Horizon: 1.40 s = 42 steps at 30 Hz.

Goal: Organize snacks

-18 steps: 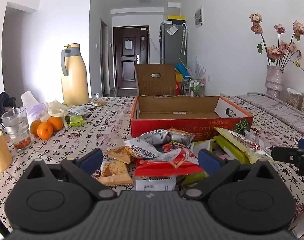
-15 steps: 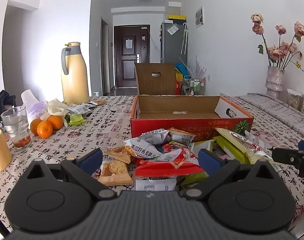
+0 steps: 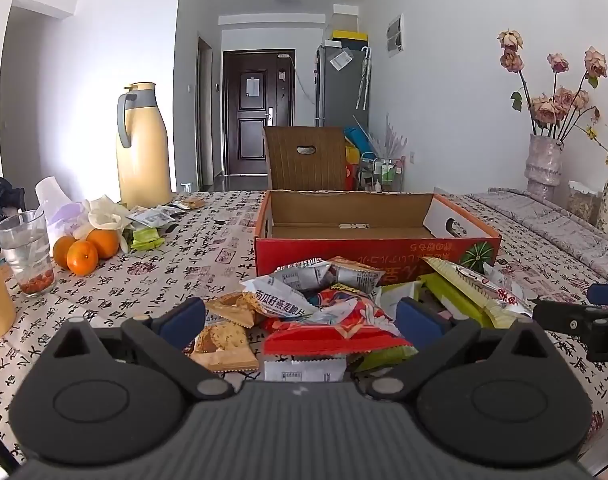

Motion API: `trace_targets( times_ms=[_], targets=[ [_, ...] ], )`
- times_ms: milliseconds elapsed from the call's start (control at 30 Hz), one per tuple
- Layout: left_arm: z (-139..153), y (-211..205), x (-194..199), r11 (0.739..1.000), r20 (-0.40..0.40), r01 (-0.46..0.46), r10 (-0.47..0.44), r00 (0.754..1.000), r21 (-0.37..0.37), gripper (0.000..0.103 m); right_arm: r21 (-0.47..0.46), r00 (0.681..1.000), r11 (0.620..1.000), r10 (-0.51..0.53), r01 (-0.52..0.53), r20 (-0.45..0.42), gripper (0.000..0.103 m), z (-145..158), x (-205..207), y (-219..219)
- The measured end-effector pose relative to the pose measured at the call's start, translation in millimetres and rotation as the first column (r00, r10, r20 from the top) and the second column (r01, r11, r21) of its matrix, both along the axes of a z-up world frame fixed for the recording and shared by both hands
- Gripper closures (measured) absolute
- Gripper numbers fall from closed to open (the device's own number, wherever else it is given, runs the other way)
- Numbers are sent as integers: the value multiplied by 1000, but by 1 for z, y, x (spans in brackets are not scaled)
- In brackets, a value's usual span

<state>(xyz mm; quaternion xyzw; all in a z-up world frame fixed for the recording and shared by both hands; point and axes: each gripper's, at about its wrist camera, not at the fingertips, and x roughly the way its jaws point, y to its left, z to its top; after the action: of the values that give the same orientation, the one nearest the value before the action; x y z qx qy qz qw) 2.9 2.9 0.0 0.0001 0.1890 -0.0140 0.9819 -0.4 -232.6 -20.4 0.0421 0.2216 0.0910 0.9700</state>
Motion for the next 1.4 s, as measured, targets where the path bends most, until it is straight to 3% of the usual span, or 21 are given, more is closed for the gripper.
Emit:
trace_targets(
  times_ms=[1400],
  targets=[
    [-4, -4, -2, 1000, -6, 14, -14, 1000, -7, 0, 7, 1000, 1000, 7, -7, -13, 0, -4, 2, 3]
  ],
)
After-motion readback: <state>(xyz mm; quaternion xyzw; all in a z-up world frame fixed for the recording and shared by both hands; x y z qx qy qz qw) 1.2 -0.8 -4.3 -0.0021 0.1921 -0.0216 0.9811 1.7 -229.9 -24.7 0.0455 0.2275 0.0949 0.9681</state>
